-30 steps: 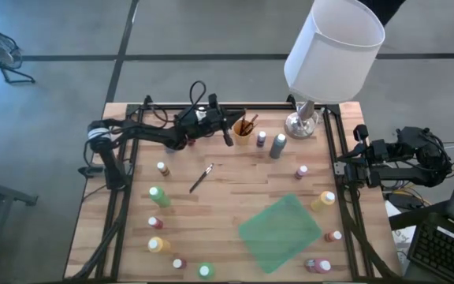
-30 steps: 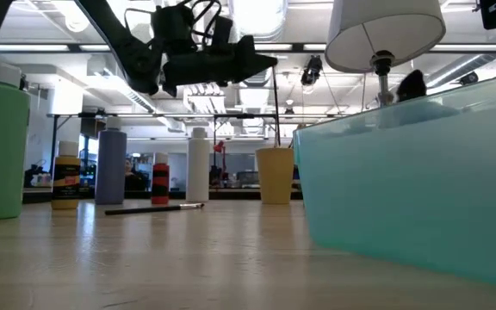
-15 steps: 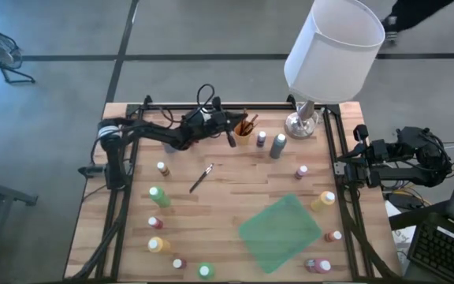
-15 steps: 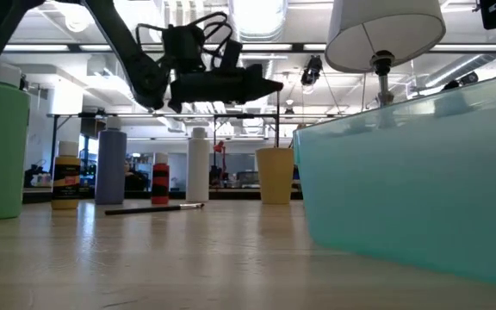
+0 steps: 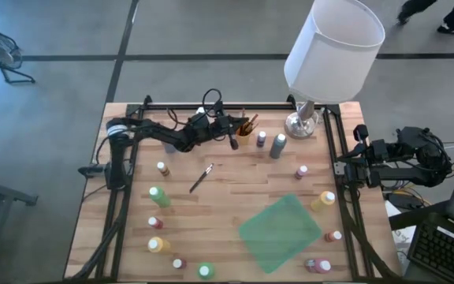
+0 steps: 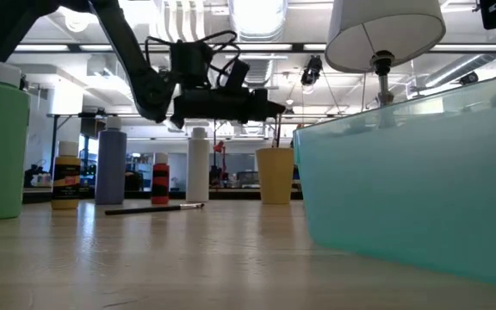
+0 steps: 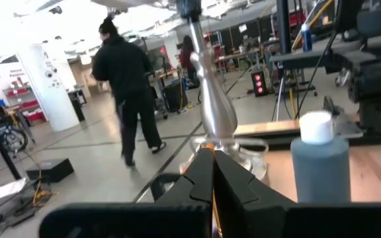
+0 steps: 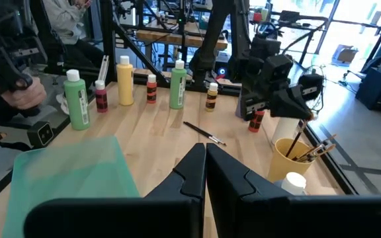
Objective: Pick & Place Paint Supplies
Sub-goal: Put the gold paintbrush into the yellow cup, then put the silver paintbrush into the yellow cup
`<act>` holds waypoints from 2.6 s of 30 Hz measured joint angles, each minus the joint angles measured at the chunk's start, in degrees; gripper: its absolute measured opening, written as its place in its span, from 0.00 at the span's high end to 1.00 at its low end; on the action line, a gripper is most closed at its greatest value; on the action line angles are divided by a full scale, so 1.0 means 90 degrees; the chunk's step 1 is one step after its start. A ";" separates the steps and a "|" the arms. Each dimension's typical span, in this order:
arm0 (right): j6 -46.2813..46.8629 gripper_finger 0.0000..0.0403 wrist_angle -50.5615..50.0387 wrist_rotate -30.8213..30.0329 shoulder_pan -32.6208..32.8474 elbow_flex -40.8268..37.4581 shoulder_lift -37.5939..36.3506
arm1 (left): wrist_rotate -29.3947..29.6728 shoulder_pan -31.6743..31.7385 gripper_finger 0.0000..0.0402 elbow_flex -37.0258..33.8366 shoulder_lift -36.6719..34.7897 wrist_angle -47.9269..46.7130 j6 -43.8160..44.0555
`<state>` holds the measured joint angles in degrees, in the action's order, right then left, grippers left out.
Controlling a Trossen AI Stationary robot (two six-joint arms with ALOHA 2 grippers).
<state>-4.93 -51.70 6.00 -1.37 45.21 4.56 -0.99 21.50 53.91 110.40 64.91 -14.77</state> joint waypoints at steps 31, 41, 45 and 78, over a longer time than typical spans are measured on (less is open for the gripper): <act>-0.0001 0.98 0.0000 0.0000 -0.0001 0.0000 0.0000 | 0.0025 -0.0063 0.75 0.0407 -0.0086 -0.0233 0.0092; 0.0000 0.98 0.0000 0.0000 -0.0002 0.0000 -0.0002 | -0.0341 -0.0346 0.76 0.0461 -0.0864 -0.0279 0.0830; 0.0000 0.98 0.0000 0.0000 -0.0002 0.0000 0.0000 | -0.0408 -0.0407 0.76 0.0449 -0.1147 -0.0343 0.1778; 0.0000 0.98 0.0000 0.0000 -0.0002 0.0000 0.0000 | -0.0231 -0.1396 0.77 0.0440 -0.2559 -0.3212 0.0936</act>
<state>-4.93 -51.70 6.00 -1.39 45.21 4.56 -3.08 8.93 57.87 87.37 36.01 -6.35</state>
